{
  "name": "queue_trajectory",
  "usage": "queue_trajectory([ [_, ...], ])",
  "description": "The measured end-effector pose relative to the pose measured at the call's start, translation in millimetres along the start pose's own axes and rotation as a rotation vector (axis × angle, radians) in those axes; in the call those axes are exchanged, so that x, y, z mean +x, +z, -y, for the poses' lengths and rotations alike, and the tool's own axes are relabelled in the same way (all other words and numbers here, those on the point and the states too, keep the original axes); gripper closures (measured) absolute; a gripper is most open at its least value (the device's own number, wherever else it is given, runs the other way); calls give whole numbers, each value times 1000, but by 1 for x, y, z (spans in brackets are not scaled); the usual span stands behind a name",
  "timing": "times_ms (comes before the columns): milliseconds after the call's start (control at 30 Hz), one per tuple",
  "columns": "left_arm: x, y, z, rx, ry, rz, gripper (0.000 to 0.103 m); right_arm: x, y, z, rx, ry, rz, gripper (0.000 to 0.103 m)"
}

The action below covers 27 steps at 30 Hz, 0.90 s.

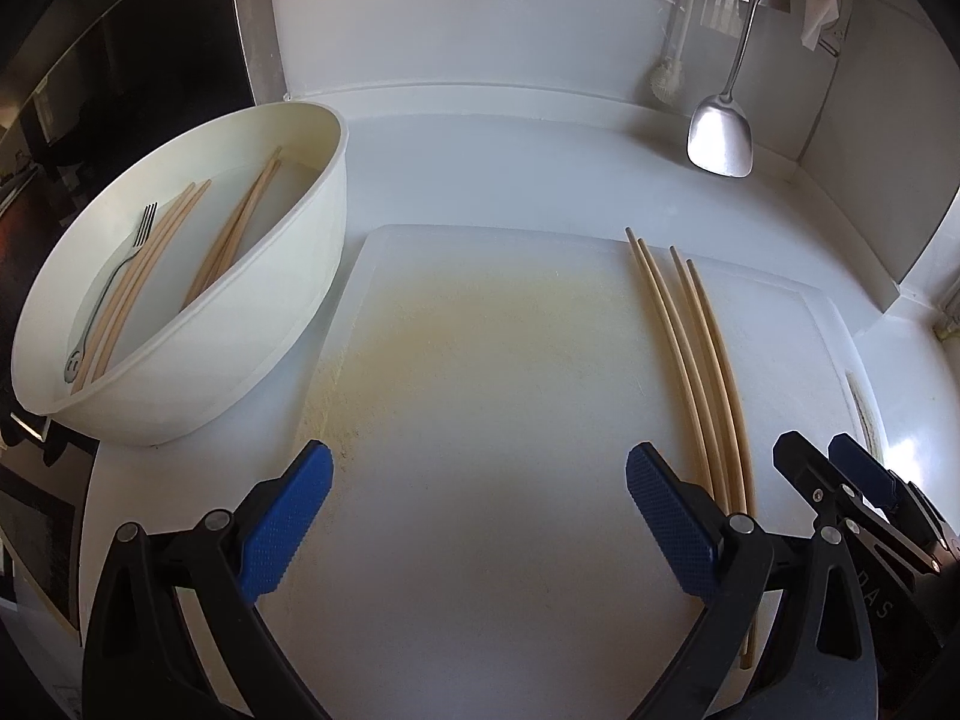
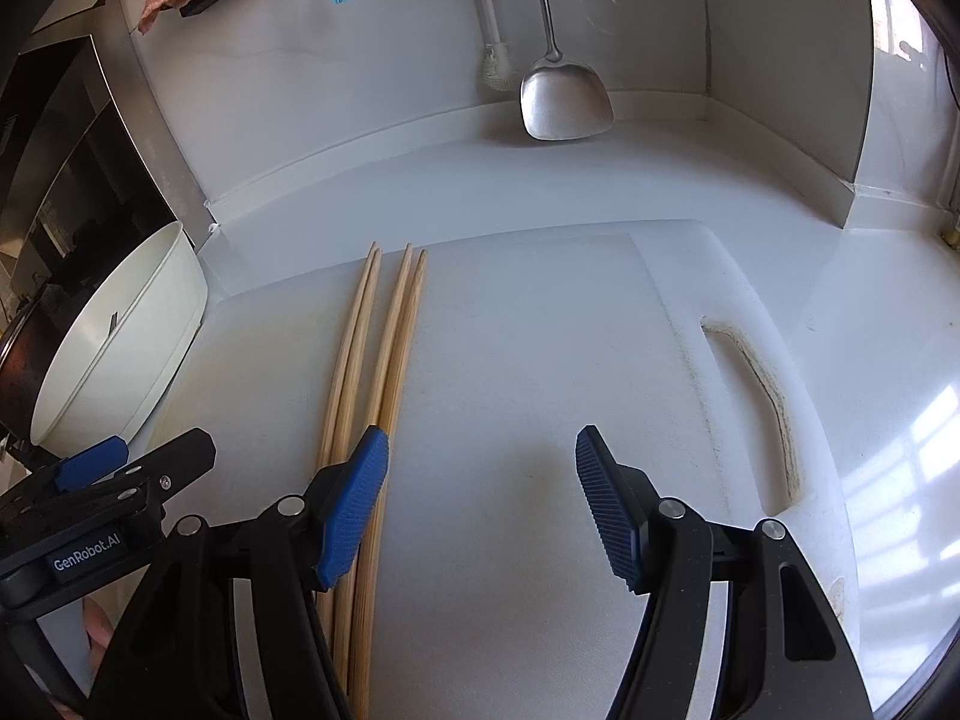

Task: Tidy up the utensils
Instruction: 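Close the right tool on a single wooden chopstick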

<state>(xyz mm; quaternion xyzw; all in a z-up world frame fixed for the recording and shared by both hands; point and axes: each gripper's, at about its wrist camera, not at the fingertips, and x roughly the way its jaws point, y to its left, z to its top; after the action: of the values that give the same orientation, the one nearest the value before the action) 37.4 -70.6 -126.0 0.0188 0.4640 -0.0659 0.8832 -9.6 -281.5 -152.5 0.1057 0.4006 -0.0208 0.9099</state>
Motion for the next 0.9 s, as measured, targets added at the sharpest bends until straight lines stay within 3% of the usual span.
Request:
queue_trajectory([
  [300,1,0,-5,-9,-10,-7,6,4,-2,-6,-24,-7,-11,41],
  [900,2,2,-1,-12,-21,-15,6,7,-8,-30,-155,-114,-5,41],
])
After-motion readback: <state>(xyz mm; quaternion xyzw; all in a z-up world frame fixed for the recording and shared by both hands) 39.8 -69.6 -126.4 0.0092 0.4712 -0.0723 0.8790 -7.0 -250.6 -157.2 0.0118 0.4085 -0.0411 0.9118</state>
